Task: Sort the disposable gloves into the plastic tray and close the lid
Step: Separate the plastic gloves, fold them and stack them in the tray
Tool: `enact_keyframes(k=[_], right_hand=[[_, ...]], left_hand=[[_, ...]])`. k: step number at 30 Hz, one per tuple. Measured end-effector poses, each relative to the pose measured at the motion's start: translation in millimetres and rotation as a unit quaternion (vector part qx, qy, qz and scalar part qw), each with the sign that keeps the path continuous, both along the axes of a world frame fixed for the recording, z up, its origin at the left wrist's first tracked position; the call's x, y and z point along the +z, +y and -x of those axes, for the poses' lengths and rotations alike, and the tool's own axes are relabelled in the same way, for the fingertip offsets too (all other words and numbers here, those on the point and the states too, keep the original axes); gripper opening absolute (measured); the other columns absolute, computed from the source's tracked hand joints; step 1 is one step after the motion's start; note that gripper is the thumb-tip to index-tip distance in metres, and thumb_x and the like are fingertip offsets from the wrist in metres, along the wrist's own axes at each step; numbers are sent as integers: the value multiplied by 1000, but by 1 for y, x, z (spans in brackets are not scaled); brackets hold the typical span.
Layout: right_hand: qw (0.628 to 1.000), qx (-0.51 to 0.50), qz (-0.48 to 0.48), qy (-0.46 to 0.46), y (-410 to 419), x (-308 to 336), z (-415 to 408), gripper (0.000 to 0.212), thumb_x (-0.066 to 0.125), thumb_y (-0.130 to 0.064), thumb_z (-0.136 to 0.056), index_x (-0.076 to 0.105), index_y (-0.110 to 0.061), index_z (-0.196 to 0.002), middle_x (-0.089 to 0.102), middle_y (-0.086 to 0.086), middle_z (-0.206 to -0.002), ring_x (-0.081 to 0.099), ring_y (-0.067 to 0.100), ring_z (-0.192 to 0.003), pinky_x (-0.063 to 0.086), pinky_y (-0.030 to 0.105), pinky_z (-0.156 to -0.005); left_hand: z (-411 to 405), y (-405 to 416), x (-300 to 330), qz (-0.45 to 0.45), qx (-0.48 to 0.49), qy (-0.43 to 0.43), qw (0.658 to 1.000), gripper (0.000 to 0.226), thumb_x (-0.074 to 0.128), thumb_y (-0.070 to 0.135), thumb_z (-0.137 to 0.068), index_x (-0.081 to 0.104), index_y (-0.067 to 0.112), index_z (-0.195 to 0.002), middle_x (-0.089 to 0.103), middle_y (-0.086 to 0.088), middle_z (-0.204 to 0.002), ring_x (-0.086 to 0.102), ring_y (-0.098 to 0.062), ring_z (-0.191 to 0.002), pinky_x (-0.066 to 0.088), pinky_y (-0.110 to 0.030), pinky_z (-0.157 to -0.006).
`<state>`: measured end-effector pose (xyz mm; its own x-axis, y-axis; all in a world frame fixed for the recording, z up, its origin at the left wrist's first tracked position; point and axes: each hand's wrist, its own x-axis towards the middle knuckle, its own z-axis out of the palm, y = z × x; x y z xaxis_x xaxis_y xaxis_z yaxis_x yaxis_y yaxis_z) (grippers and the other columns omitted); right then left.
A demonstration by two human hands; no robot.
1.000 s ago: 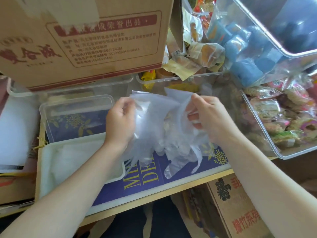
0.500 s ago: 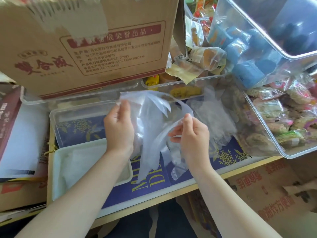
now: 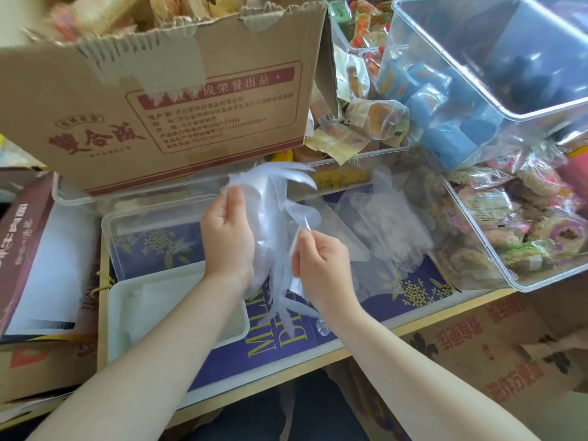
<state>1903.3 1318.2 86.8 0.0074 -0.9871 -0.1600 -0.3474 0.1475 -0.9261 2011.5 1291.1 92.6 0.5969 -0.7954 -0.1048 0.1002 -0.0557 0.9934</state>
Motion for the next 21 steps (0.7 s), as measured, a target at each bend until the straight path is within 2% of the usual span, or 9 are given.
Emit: enact_keyframes(k=[2,5,7,9,12,14,16,18,21], right_hand=[[999,20,9,31,3,-5,8,48,36,-30,-91,35,5,-57,35,11,-51,30,18,-48,27,31,-52],[992,95,20,83,6,-4,12,47,39,-25,-94,30,-3,-53,29,5,-48,26,16,-47,23,32,-51],[988,116,44,93,3,0,9,47,40,-26,-94,30,-7,-52,29,7,-47,26,14,-46,21,35,-49],[989,105,68,84,-4,7,2,47,37,-32,-89,35,-1,-54,39,19,-50,30,16,-47,27,40,-48],[994,49,84,46,-18,21,-4,47,38,-28,-91,42,5,-57,47,23,-54,35,16,-47,32,36,-48],[996,-19,84,-17,-27,31,-2,47,40,-18,-95,45,1,-53,49,12,-50,41,14,-46,35,29,-51],[986,-98,82,-108,-36,36,3,48,39,-12,-96,50,-8,-50,53,2,-49,47,13,-47,41,27,-54],[968,-148,68,-189,-40,34,8,52,36,-11,-97,53,-14,-48,55,2,-51,51,15,-48,44,27,-54],[977,-106,52,-177,-30,22,5,51,37,-13,-96,55,-12,-48,58,6,-52,54,16,-50,46,23,-53]], left_hand=[[-6,-8,13,26,17,15,999,29,42,21,-100,54,21,-74,45,13,-68,42,12,-54,35,-2,-63],[-15,-18,26,60,21,-8,998,39,41,19,-100,38,19,-62,24,9,-62,27,0,-50,28,-11,-53],[-18,-19,29,72,2,-31,997,39,42,17,-100,38,20,-61,27,10,-59,26,-1,-51,26,-14,-53],[-18,-15,27,75,-41,-81,993,35,43,16,-99,50,27,-66,44,16,-54,34,3,-53,30,-14,-58],[-17,-1,22,71,-121,-171,975,32,44,15,-99,58,34,-78,55,29,-58,44,9,-56,34,-9,-60],[-17,8,17,65,-151,-197,966,25,44,16,-99,62,32,-89,60,32,-66,50,14,-65,37,-6,-65],[-18,14,10,51,-158,-196,967,22,45,18,-98,64,28,-96,61,30,-68,51,12,-66,38,-6,-66],[-17,16,6,37,-157,-182,970,23,45,18,-98,64,27,-89,61,30,-66,52,10,-65,37,-7,-65],[-10,19,3,30,-172,-125,977,24,46,18,-98,66,27,-90,65,29,-73,55,10,-72,40,-9,-70]])
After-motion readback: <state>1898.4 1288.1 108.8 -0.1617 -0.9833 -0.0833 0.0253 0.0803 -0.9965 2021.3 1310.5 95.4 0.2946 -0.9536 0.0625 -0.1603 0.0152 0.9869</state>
